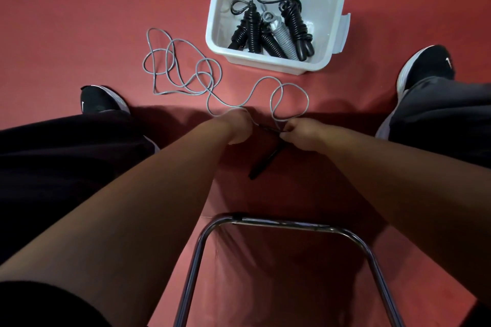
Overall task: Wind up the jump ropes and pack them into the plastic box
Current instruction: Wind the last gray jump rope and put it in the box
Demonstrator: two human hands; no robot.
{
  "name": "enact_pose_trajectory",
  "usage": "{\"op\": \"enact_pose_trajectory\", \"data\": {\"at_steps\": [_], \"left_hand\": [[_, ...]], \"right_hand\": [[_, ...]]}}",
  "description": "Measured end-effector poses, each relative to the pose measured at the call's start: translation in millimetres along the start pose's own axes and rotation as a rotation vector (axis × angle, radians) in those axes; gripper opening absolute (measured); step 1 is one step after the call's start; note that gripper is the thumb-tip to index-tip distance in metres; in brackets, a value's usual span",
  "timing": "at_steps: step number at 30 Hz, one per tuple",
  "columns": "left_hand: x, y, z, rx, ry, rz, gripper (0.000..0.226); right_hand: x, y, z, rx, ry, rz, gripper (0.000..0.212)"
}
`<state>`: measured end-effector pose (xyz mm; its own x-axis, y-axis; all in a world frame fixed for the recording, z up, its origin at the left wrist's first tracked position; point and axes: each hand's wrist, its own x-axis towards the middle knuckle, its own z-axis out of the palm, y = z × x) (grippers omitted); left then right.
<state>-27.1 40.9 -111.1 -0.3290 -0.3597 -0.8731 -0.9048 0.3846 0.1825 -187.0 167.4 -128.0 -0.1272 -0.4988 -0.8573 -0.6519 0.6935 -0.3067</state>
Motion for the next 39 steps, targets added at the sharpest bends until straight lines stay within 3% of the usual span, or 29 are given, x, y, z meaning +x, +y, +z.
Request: {"op": "enact_pose_trajectory", "data": {"at_steps": [4, 6, 10, 12, 15, 19, 20, 24, 26, 30, 34, 39], "left_hand": [[11.3, -8.4, -3.4, -0.166, 0.049, -0.043, 0.041], [14.8, -10.2, -2.2, -0.337, 0.067, -0.102, 0.036], [10.7, -4.3, 13.7, -0.54, -0.077, -0.142, 0.026], [7.7, 2.1, 18.8, -0.464, -0.065, -0.054, 0.026], [1.8, 11.7, 16.4, -0.157, -0.054, 0.045, 0.038], [-5.4, 8.5, 47.3, 0.219, 0.01, 0.072, 0.081], [-2.5, 6.2, 56.2, 0.28, 0.025, 0.06, 0.08], [-5.0, 4.7, 69.3, 0.454, 0.155, 0.136, 0.034], [-8.7, 6.2, 61.2, 0.502, 0.112, 0.143, 0.029], [-0.4, -0.8, 45.4, 0.386, -0.095, 0.031, 0.032], [-0.7, -16.4, 24.0, 0.195, -0.148, 0.066, 0.033], [-31.6, -16.6, -9.5, -0.291, -0.33, 0.082, 0.024]], "right_hand": [[11.3, -8.8, 1.1, 0.343, 0.059, -0.007, 0.014], [15.0, -12.3, 0.3, 0.363, 0.064, -0.004, 0.014], [19.2, -12.8, 4.7, 0.403, 0.106, 0.018, 0.015], [20.6, -10.4, 8.2, 0.441, 0.16, 0.026, 0.015], [24.0, -3.5, 9.4, 0.625, 0.195, 0.044, 0.009], [21.7, -4.8, -2.1, 0.746, 0.224, 0.092, 0.014], [21.5, -6.4, -6.4, 0.77, 0.236, 0.099, 0.012], [20.4, -11.3, -17.6, 0.831, 0.242, 0.102, 0.012], [20.0, -11.3, -17.2, 0.825, 0.234, 0.105, 0.011], [20.7, -5.7, -11.5, 0.752, 0.236, 0.143, 0.012], [15.7, -9.4, -13.6, 0.673, 0.229, 0.195, 0.013], [-1.8, -33.3, -30.9, 0.718, 0.226, 0.162, 0.008]]}}
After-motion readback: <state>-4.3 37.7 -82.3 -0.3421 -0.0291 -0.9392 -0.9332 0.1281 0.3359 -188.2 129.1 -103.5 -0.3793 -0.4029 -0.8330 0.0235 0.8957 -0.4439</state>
